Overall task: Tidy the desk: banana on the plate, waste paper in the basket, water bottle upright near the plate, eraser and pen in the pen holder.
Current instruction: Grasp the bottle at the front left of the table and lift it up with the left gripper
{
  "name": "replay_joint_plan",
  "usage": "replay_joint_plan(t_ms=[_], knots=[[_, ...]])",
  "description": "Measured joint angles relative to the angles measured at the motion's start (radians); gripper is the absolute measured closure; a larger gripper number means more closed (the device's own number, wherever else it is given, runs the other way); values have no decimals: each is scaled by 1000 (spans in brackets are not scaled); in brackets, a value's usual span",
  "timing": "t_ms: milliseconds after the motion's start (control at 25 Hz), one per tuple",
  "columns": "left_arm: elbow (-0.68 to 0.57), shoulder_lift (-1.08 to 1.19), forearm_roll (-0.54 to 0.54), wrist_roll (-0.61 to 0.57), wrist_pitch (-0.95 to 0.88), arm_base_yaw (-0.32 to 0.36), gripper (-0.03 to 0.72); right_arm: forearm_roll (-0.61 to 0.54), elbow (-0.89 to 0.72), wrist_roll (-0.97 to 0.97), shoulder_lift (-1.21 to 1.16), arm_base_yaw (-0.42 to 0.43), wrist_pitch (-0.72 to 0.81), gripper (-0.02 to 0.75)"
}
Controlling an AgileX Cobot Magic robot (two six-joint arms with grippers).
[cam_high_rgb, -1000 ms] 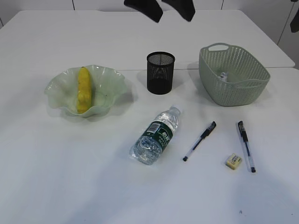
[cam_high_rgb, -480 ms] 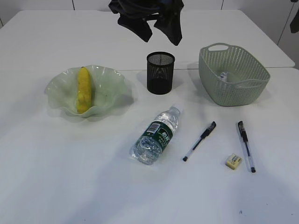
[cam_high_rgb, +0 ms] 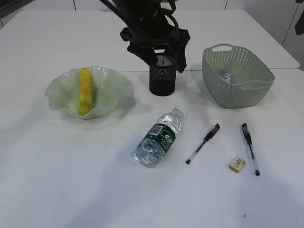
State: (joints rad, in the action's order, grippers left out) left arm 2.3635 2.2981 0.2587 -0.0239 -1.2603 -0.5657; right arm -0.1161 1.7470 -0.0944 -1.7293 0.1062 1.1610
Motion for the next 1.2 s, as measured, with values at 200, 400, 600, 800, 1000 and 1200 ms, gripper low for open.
replay_joint_plan(t_ms=[200, 400, 600, 800, 1000, 1200], knots=[[0, 40, -8, 1, 2, 0, 96, 0, 0, 0, 0, 0, 1, 467], [0, 49, -32, 2, 8, 0, 96, 0, 0, -2, 0, 0, 1, 467], [0, 51, -57, 2, 8, 0, 96, 0, 0, -16, 0, 0, 1, 467], [0, 59, -69, 2, 8, 0, 96, 0, 0, -18, 0, 0, 1, 467], [0, 73, -69, 2, 10, 0, 96, 0, 0, -18, 0, 0, 1, 467], [0, 119, -53, 2, 12, -6, 96, 0, 0, -18, 0, 0, 5, 467]])
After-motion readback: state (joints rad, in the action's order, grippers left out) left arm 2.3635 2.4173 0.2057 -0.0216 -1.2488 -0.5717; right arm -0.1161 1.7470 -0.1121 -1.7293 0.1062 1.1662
